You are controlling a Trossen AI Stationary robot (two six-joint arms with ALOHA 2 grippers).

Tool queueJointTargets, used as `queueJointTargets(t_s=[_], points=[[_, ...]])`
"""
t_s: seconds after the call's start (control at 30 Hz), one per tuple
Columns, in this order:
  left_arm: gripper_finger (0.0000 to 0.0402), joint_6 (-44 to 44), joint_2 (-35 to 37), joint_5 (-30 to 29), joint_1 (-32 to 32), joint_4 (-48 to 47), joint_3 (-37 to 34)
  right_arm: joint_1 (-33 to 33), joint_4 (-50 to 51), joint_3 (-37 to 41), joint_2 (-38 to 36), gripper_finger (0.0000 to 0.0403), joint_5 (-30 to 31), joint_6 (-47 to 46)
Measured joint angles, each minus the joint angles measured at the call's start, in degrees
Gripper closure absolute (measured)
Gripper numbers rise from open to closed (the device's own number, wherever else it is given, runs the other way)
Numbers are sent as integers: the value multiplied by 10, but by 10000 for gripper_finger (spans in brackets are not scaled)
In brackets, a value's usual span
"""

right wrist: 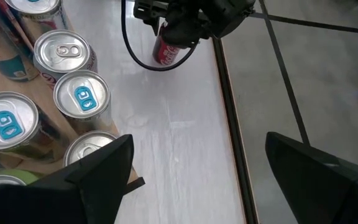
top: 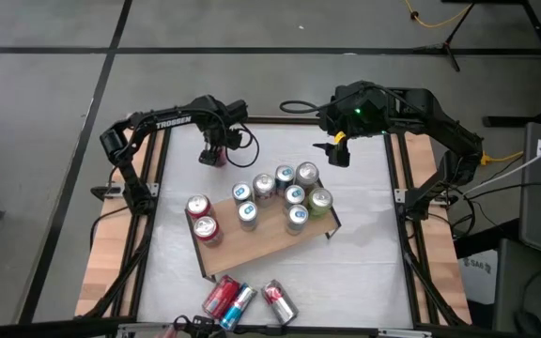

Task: Place canned beverage on shelf
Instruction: Put the red white soda can on the shelf

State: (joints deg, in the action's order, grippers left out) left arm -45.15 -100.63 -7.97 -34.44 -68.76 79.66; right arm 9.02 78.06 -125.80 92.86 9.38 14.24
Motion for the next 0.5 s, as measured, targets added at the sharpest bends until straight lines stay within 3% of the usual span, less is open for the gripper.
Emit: queueJointTargets(t_s=[0.23,0.5], points=[[5,31,1,-21,0,2,0,0,0,0,0,47,0,0],[14,124,1,-24,7,4,1,0,0,0,0,47,0,0]])
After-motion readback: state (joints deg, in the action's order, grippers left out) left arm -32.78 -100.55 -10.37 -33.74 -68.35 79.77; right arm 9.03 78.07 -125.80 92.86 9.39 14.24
